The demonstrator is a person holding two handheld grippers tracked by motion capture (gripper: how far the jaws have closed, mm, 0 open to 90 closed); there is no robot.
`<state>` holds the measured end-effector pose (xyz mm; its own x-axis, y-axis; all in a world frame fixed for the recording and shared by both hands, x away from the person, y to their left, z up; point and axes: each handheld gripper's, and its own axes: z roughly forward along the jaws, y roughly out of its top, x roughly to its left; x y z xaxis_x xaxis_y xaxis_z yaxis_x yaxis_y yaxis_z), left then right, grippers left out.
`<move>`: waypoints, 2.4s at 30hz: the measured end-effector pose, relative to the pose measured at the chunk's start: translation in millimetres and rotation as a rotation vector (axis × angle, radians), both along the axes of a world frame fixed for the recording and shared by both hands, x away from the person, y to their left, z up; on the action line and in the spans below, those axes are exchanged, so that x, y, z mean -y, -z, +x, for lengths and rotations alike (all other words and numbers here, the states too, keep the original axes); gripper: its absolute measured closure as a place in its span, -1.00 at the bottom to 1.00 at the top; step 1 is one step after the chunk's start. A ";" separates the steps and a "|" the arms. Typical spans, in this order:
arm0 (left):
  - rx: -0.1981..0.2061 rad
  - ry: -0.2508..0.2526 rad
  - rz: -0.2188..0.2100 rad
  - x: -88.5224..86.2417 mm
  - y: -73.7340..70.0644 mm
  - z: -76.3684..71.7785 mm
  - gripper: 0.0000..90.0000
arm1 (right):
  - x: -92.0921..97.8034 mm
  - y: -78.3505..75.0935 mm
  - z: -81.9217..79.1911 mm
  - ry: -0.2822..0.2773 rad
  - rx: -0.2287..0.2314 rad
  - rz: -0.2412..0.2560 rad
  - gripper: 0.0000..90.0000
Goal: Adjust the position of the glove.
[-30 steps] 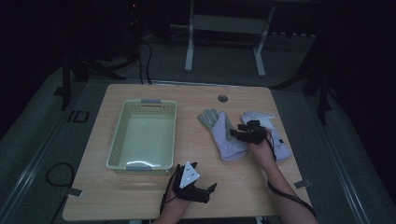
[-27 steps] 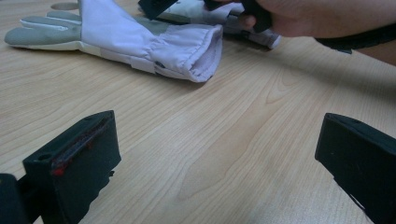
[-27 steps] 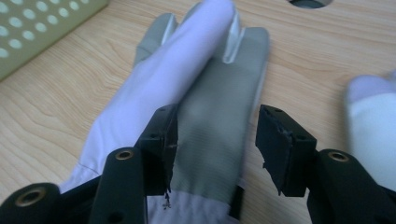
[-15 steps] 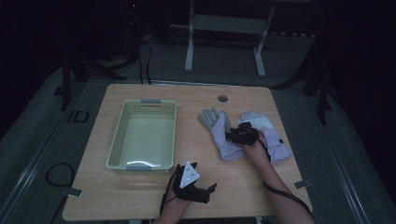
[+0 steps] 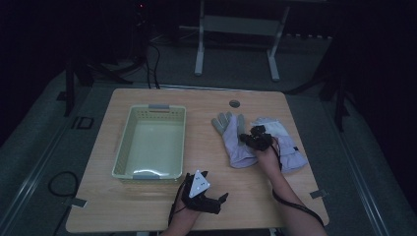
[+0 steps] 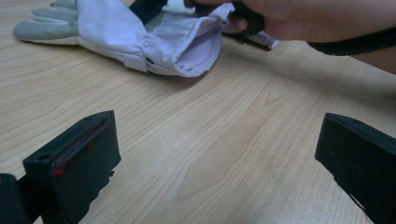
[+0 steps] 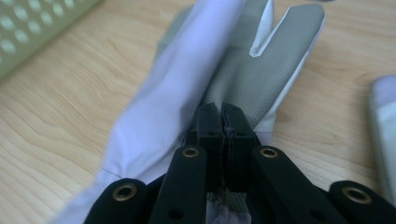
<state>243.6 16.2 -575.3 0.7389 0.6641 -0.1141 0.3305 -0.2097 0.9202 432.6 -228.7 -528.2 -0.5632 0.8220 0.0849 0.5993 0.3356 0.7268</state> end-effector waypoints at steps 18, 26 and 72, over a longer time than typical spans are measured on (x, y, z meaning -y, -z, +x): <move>0.001 -0.004 0.000 -0.5 0.0 -0.1 -1.00 | 17.9 -37.6 -62.0 0.215 0.048 0.137 0.95; 0.001 -0.002 -0.001 -0.5 0.0 -0.1 -1.00 | 10.1 -14.5 -81.4 0.245 0.030 0.173 0.94; -0.014 -0.006 -0.011 -1.3 0.2 1.4 -1.00 | 155.1 6.6 -14.4 0.153 0.034 -0.015 0.13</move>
<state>245.0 17.5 -575.5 0.7333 0.6671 -0.1313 0.3442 -0.1976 0.9179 418.1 -383.8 -534.8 -0.4339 0.8993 0.0552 0.6197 0.2534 0.7428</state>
